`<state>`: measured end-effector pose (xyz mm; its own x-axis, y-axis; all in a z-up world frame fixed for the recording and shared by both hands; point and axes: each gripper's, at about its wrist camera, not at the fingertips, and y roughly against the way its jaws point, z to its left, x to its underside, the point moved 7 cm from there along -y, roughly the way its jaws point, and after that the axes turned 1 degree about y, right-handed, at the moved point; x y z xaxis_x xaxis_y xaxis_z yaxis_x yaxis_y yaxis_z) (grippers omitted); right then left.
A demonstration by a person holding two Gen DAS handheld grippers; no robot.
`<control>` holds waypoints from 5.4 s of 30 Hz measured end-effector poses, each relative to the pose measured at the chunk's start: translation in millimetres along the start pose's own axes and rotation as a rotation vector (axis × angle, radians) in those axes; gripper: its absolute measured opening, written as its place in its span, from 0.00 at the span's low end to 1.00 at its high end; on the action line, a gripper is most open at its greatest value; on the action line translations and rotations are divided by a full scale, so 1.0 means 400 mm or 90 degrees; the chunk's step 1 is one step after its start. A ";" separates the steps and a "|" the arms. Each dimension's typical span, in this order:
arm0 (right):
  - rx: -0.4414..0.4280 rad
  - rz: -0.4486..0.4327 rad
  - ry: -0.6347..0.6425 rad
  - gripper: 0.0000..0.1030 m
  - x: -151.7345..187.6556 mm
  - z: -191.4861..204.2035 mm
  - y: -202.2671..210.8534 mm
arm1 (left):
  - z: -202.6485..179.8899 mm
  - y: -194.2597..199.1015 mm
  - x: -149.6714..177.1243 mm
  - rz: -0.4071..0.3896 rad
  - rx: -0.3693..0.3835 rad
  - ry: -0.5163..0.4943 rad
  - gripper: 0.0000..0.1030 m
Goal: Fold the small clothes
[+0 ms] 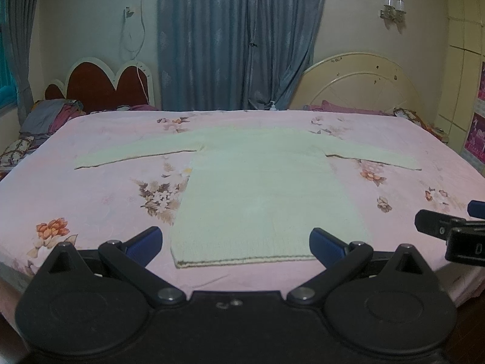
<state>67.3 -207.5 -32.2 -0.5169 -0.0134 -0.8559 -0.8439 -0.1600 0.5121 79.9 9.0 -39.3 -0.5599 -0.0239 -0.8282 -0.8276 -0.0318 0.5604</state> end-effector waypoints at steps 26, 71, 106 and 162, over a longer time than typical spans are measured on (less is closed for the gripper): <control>0.150 0.000 -0.052 1.00 -0.188 -0.126 -0.302 | 0.040 -0.340 -0.173 0.017 0.092 -0.030 1.00; 0.128 0.042 -0.504 0.38 -0.126 -1.016 -0.933 | -0.268 -0.962 -0.342 0.156 0.015 -0.049 0.93; -0.044 0.055 -0.184 0.02 -0.350 -0.429 -0.998 | 0.173 -1.002 -0.295 0.188 0.006 0.098 0.96; -0.016 0.149 -0.185 0.21 -0.200 -0.268 -1.079 | 0.271 -1.240 -0.410 0.119 0.215 0.249 0.03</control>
<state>488.2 -243.1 -192.3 -0.7177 0.2278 -0.6580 -0.6961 -0.2100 0.6865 578.0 137.1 -181.8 -0.6948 -0.3707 -0.6162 -0.7187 0.3289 0.6126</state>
